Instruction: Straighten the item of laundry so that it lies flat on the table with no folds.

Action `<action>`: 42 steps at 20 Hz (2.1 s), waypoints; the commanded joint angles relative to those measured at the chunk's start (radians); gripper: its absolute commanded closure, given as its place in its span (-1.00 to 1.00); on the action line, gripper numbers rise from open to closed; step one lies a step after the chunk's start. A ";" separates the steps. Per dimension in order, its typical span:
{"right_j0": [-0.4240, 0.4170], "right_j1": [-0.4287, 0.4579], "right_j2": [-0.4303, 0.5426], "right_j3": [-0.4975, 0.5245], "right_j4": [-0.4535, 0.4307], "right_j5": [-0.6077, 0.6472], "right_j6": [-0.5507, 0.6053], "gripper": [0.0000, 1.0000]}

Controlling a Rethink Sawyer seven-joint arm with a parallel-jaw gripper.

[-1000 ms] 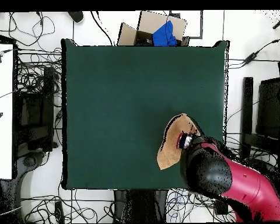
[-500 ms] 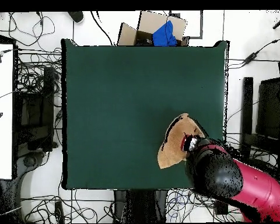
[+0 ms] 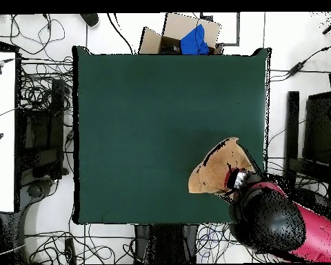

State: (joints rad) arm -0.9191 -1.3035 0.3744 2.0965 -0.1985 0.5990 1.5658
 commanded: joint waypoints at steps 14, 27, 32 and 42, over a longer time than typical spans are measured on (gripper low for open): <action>-0.044 -0.136 0.050 0.077 0.062 0.209 -0.362 1.00; -0.047 -0.130 0.028 0.052 0.045 0.223 -0.380 1.00; -0.051 -0.110 0.040 0.047 0.032 0.193 -0.372 1.00; -0.073 -0.094 0.045 0.040 0.002 0.195 -0.390 1.00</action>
State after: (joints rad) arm -0.9915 -1.4227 0.3901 2.0895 -0.1705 0.7686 1.3491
